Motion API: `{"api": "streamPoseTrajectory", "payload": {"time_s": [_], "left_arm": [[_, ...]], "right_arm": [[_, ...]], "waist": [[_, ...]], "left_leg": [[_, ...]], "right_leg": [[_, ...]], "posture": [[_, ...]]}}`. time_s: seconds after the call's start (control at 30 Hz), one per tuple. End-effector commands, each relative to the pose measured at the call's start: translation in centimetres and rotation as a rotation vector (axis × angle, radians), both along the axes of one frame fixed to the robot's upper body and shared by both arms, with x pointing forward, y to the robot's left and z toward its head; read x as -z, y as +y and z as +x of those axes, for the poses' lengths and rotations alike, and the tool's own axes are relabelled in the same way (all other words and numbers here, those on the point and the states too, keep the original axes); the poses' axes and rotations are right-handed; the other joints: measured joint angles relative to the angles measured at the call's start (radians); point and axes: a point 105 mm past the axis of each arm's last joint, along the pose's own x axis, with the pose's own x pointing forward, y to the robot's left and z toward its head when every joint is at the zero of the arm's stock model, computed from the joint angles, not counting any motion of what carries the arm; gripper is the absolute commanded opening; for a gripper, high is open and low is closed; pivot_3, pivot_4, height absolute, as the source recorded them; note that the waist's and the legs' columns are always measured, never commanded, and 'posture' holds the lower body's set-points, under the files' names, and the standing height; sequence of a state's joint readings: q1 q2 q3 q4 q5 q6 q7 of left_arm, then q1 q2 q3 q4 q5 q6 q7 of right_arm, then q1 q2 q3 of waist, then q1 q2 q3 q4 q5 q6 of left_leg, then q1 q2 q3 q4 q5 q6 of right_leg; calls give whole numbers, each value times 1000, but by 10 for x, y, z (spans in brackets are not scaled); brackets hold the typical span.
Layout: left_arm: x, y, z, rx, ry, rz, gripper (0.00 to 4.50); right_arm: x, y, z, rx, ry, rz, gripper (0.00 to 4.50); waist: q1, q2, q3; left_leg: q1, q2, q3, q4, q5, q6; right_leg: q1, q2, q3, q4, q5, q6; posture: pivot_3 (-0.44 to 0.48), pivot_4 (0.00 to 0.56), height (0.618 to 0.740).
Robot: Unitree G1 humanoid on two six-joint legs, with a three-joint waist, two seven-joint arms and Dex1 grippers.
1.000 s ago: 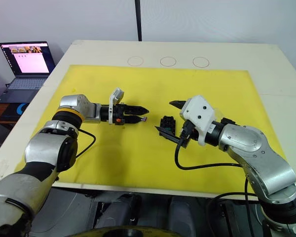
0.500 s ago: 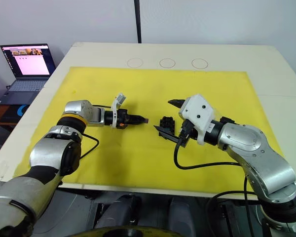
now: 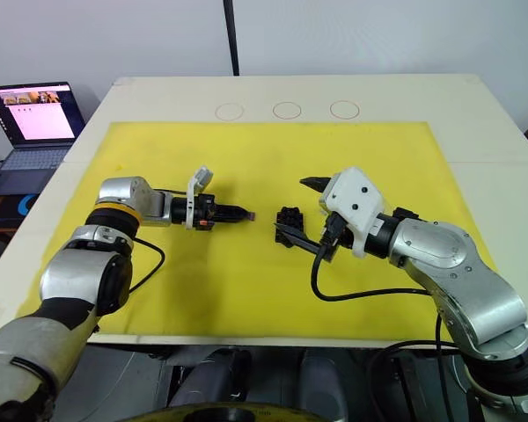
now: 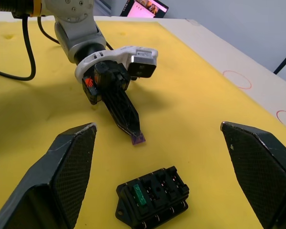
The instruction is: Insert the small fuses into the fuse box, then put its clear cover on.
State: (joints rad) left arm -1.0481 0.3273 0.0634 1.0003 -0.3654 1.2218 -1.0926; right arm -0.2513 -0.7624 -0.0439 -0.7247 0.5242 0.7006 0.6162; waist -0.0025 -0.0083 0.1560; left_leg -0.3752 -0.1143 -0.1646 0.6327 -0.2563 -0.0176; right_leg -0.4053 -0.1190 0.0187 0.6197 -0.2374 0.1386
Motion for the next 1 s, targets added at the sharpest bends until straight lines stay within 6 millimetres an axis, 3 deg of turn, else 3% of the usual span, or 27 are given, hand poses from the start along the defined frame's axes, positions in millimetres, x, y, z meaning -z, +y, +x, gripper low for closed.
{"api": "streamPoseTrajectory", "payload": {"time_s": [0.03,0.17,0.3,0.5,0.77,0.87,0.93,1.0], "left_arm": [[-30,13,-8,-12,-16,-67,31],[-37,19,-28,-48,-67,-92,31],[-52,21,-36,-83,-142,-222,31],[-90,18,-63,43,-307,-420,31],[-107,7,-69,83,-502,-448,31],[-115,3,-66,83,-516,-483,0],[-117,2,-65,82,-515,-503,0],[-118,0,-64,84,-511,-515,0]], "right_arm": [[-9,-2,-2,10,-46,21,4500],[-7,-2,-3,11,-38,30,4500],[-7,0,0,7,12,104,4500],[-8,0,3,-16,269,389,4500],[-25,0,9,-47,498,735,4500],[-31,4,8,-59,523,804,3885],[-28,10,4,-68,548,790,3220],[-27,14,2,-69,564,794,3220]], "waist": [[-12,-1,0],[-15,-1,1],[-4,-3,2],[-4,-3,2],[-7,-3,2],[-5,-3,2],[-5,-3,2],[-7,-3,2]], "left_leg": [[0,0,0,0,0,0],[-1,1,1,-2,0,0],[-1,1,1,-1,0,-1],[-1,1,1,-2,0,-2],[-1,2,1,-3,0,-2],[-1,2,2,-3,0,-1],[-1,1,2,-3,0,-1],[-1,2,2,-3,0,-1]], "right_leg": [[0,0,0,0,0,0],[-3,0,2,0,0,0],[-2,0,2,-1,0,-1],[-2,0,2,-1,1,-1],[-3,0,3,-2,1,-2],[-2,0,3,-3,1,-2],[-2,0,3,-3,1,-2],[-2,0,3,-3,1,-2]], "posture": [[0,150,740],[0,150,740],[0,150,740],[0,150,740],[0,150,740],[0,150,740],[0,150,740],[0,150,740]]}}
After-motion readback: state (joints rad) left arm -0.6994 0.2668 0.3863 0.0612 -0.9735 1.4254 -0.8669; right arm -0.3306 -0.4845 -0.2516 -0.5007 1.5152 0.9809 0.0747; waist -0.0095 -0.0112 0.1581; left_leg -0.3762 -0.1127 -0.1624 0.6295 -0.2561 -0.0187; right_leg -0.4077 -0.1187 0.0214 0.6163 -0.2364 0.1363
